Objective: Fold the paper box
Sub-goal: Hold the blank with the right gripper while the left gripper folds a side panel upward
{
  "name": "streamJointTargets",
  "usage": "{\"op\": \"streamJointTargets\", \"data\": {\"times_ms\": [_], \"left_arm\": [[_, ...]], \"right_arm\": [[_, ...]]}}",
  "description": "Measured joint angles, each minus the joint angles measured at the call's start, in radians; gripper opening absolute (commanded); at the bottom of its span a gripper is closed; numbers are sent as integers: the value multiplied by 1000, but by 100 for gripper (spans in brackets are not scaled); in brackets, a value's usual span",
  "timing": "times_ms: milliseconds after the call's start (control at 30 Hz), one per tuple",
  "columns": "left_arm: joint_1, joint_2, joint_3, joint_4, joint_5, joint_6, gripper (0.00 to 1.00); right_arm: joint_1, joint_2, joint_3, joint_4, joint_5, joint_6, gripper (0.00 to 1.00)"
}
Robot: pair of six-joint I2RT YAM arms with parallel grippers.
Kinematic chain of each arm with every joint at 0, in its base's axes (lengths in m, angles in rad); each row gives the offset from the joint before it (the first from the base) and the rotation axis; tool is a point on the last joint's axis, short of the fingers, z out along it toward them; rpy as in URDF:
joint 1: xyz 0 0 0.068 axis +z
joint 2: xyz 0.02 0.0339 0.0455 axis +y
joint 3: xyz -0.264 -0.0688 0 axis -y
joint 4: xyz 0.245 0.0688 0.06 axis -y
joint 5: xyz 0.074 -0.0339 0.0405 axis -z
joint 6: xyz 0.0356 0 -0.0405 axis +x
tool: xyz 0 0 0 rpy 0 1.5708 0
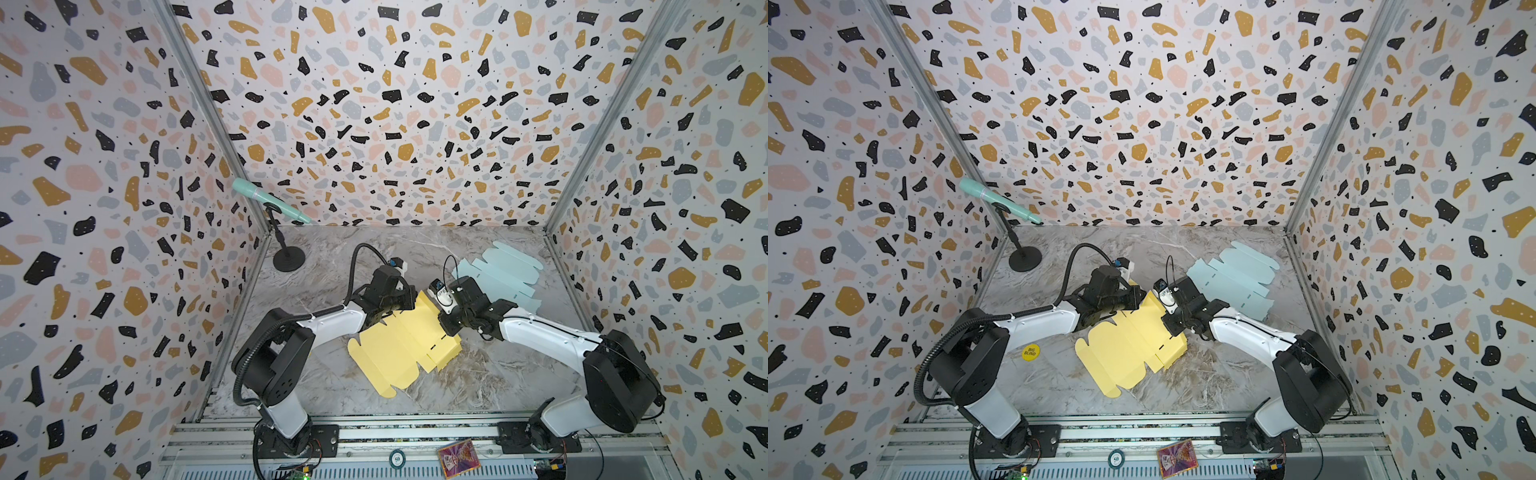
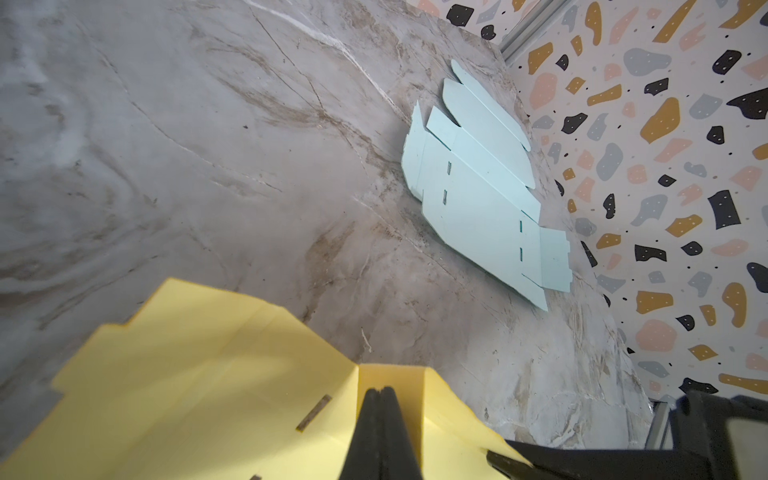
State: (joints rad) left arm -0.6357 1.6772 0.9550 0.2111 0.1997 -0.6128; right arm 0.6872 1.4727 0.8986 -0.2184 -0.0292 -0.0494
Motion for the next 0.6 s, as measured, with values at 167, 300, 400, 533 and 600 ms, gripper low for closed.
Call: {"op": "streamJointTargets", "data": {"times_ms": [167, 300, 400, 533, 600], "left_arm": [[43, -76, -92, 6, 2, 5, 0], [117, -140, -188, 6, 2, 21, 0], [171, -176, -250, 3, 2, 34, 0], [230, -197, -309, 2, 5, 53, 0], [257, -195, -325, -2, 5, 69, 0]], "right_arm": [[31, -5, 6, 1, 50, -18, 0], [43, -12, 6, 1, 77, -31, 0], [48, -12, 6, 1, 89, -36, 0], [53, -12, 6, 1, 100, -42, 0], [54, -12, 7, 1, 105, -45, 0]]}}
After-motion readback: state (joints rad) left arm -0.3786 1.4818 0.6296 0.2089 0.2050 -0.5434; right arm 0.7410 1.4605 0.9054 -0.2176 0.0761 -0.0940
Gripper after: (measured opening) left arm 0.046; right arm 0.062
